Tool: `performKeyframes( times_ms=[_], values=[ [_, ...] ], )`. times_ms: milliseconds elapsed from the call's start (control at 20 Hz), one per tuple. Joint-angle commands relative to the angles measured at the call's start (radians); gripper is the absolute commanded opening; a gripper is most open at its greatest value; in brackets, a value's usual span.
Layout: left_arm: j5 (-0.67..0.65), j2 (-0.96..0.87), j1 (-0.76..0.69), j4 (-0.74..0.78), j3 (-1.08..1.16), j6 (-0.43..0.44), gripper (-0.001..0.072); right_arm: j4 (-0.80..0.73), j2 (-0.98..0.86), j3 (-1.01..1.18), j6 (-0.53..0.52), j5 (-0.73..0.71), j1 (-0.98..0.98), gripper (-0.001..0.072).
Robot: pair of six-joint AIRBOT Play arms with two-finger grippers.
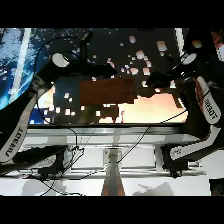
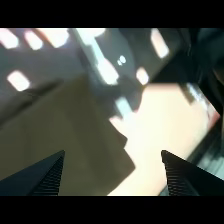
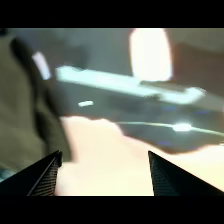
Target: Fold the clothes and pants, and hang the long-sleeved shirts on hangers.
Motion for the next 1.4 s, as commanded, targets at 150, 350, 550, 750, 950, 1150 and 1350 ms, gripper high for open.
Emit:
performKeyframes(
  times_ms=[150,350,550,750,950,1150,1350],
  values=[
    [-0.056,0.029,0.093,0.008,0.0,0.0,0.0693,0.402,-0.036,-0.187,-0.129,-0.233,0.239,0.0702],
    [-0.066,0.029,0.096,0.008,0.0,0.0,0.0693,0.422,-0.039,-0.108,-0.127,-0.368,0.43,0.0567],
    [-0.089,0.04,0.12,0.01,0.0,0.001,0.0593,0.273,-0.032,0.048,-0.13,-0.405,0.507,0.0011],
    [-0.176,0.121,0.269,0.053,0.0,0.003,0.0027,0.068,0.069,0.184,-0.063,-0.335,0.447,0.0011],
    [-0.278,0.232,0.472,0.205,0.0,0.005,0.0017,-0.09,0.302,0.212,0.047,-0.308,0.295,0.001],
    [-0.309,0.305,0.578,0.533,0.0,0.005,0.0018,-0.261,0.566,0.212,0.206,-0.201,0.073,0.0011],
    [-0.313,0.303,0.601,0.62,0.0,0.004,0.0018,-0.499,0.832,0.212,0.284,-0.085,-0.198,0.0011]
  ],
)
